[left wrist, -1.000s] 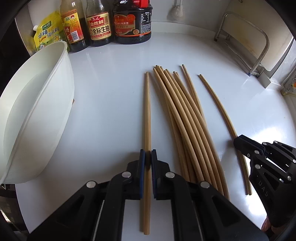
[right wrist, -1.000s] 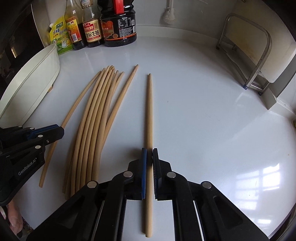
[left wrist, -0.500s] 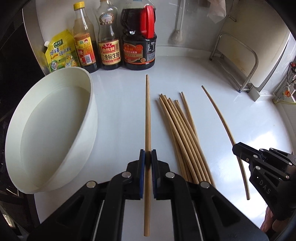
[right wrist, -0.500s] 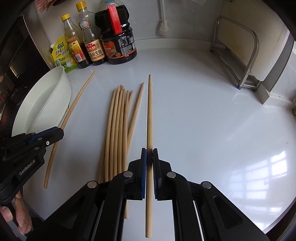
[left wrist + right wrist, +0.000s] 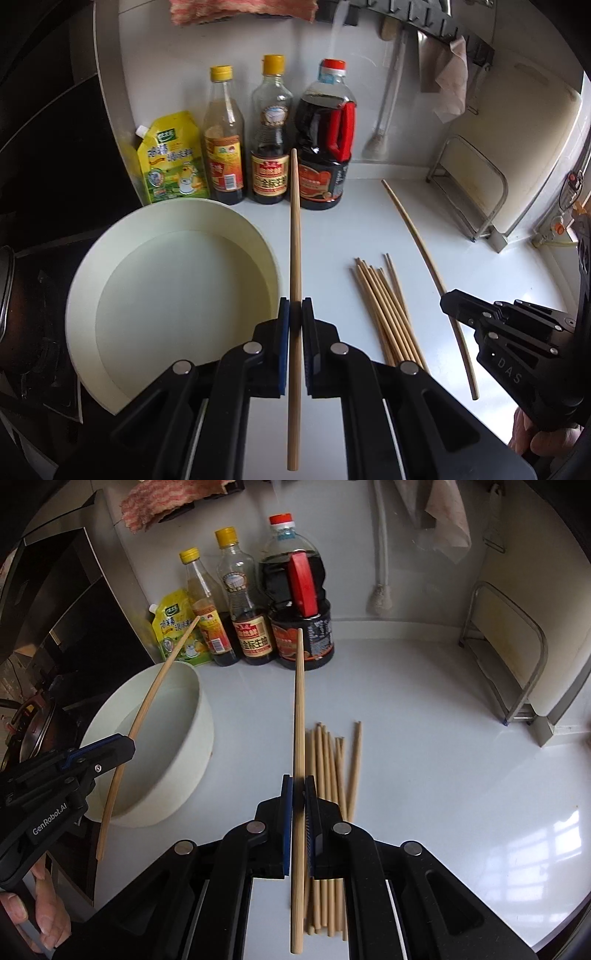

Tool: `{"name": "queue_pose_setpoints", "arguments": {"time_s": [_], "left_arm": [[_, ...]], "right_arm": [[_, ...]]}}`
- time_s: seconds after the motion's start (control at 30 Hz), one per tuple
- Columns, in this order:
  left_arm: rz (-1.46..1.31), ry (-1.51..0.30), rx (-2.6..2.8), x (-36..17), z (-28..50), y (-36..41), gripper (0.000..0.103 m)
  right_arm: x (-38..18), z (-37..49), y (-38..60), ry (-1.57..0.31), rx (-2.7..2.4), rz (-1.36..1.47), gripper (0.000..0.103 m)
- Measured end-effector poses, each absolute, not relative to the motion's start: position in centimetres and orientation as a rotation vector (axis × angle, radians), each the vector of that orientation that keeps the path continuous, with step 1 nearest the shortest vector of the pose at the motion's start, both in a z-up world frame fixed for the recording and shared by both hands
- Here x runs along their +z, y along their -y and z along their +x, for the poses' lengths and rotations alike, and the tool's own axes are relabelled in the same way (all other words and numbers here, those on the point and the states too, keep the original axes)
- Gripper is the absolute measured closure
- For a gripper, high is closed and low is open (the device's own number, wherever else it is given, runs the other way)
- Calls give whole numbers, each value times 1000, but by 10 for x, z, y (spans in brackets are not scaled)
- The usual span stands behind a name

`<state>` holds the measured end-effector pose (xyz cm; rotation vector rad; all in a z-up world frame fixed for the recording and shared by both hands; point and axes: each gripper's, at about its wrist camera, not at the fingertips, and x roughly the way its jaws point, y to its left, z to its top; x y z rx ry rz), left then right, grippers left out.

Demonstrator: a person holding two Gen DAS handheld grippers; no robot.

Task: Organize utensils
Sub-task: 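Lift the held chopstick with the right tool and carry it over the basin, then open the right tool to drop the chopstick into the basin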

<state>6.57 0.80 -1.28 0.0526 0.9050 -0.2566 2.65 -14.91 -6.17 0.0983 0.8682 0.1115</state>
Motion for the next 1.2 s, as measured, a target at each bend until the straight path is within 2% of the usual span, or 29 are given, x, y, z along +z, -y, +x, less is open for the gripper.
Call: {"name": "queue_pose_setpoints", "arguments": {"time_s": [0.2,0.57,1.2], "left_arm": [[26,-889,-186,-5,85,-64,95],[-5,-988,-76,-49,125,-150,95],[-28,-1098,-77,-102,149,-170,95]], "right_arm": [[-64,61,91,-886,195,62,97],[-82,131,-21,-940,346,25,97],[-135,166,-49,-1092,311,-12,97]]}}
